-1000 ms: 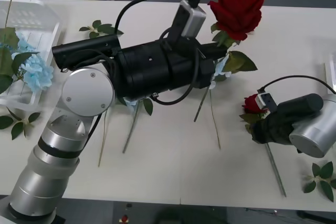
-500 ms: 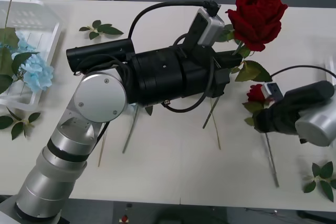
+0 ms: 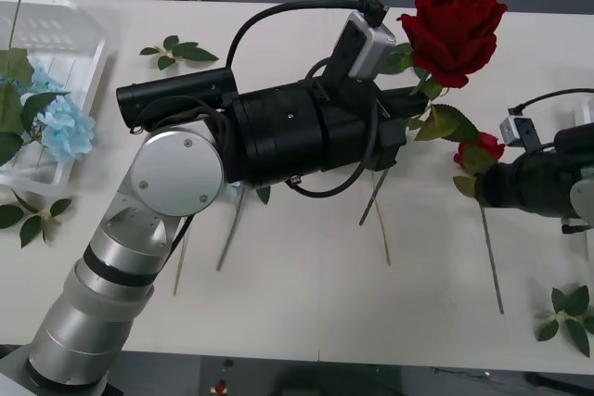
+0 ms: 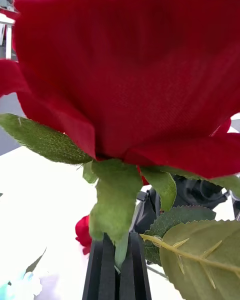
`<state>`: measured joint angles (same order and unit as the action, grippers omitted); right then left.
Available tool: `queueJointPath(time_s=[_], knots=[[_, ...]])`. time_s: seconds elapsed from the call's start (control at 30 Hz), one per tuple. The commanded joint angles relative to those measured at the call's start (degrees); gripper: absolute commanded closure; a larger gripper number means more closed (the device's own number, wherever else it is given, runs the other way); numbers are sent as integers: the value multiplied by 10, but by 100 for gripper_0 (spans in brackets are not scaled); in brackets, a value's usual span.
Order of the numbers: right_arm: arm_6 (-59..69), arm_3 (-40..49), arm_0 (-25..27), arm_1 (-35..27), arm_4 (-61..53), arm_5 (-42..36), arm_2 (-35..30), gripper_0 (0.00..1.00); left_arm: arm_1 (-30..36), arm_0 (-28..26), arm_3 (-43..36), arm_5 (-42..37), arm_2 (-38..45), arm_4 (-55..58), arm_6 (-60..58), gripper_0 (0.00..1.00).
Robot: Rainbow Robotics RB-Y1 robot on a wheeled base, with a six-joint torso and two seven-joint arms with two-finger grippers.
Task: Put the red flowers into the right box and the blue flowers into the left box
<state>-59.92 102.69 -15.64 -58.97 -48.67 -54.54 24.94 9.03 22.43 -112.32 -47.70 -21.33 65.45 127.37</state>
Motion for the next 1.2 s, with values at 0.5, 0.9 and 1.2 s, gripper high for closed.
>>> queueJointPath(time_s=[0.5, 0.9, 1.2], knots=[[-156, -1, 17, -14, -11, 23, -64, 0, -9, 15, -15, 5, -6, 2, 5, 100], [-426, 66, 146, 46, -183, 31, -299, 0, -9, 15, -15, 5, -6, 2, 5, 100], [-676, 72, 221, 135, -366, 31, -413, 0, -9, 15, -15, 5, -6, 2, 5, 100]])
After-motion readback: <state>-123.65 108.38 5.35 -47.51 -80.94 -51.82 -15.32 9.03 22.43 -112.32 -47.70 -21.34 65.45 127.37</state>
